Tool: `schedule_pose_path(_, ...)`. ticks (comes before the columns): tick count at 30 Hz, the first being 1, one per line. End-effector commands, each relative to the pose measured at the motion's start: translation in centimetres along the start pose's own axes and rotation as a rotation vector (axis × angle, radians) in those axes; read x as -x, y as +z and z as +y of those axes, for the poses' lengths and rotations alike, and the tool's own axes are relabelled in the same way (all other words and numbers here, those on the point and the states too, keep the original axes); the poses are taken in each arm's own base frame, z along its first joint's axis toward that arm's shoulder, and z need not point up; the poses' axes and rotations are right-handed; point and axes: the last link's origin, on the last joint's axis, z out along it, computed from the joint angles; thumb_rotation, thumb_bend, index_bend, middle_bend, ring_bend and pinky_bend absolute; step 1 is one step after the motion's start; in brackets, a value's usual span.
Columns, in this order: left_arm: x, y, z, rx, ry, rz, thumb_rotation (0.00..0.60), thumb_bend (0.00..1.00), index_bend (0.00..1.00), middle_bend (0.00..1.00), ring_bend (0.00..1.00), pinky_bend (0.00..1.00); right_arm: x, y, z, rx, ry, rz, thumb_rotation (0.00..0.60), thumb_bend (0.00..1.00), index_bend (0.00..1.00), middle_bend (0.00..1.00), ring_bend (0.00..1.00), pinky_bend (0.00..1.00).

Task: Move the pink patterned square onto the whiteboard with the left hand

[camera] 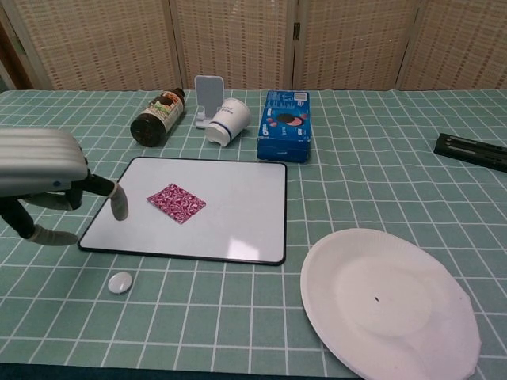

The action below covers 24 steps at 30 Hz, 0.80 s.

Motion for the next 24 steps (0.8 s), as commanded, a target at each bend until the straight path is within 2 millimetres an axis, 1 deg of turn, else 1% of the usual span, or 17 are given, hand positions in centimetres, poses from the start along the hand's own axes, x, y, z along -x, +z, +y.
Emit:
schedule_pose_path(1, 0.6, -0.3, 0.8, 0.035, 0.012, -0.009, 0.600, 0.28, 0.35, 0.99, 0.96, 0.94, 0.0, 0.1, -0.1, -0.003, 0.001, 0.000, 0.600, 0.19, 0.20, 0.26, 0.23, 0.27)
schedule_pose_path(5, 1.1, 0.4, 1.9, 0.081, 0.030, -0.012, 0.600, 0.29, 0.35, 0.99, 0.96, 0.94, 0.1, 0.1, -0.2, -0.006, 0.001, -0.002, 0.600, 0.19, 0.20, 0.26, 0.23, 0.27)
schedule_pose_path(12, 1.9, 2.0, 3.0, 0.119, 0.057, -0.017, 0.600, 0.29, 0.34, 0.99, 0.96, 0.94, 0.0, -0.1, -0.1, 0.001, -0.001, -0.001, 0.600, 0.19, 0.20, 0.26, 0.23, 0.27)
schedule_pose_path(18, 2.8, 3.0, 3.2, 0.117, 0.048, -0.036, 0.600, 0.29, 0.35, 0.99, 0.96, 0.94, 0.0, -0.2, 0.0, 0.007, -0.001, -0.001, 0.600, 0.19, 0.20, 0.26, 0.23, 0.27)
schedule_pose_path(24, 3.5, 3.6, 2.9, 0.101, 0.040, -0.044, 0.600, 0.29, 0.36, 0.99, 0.96, 0.94, 0.0, -0.3, 0.1, 0.012, -0.004, -0.001, 0.600, 0.19, 0.20, 0.26, 0.23, 0.27)
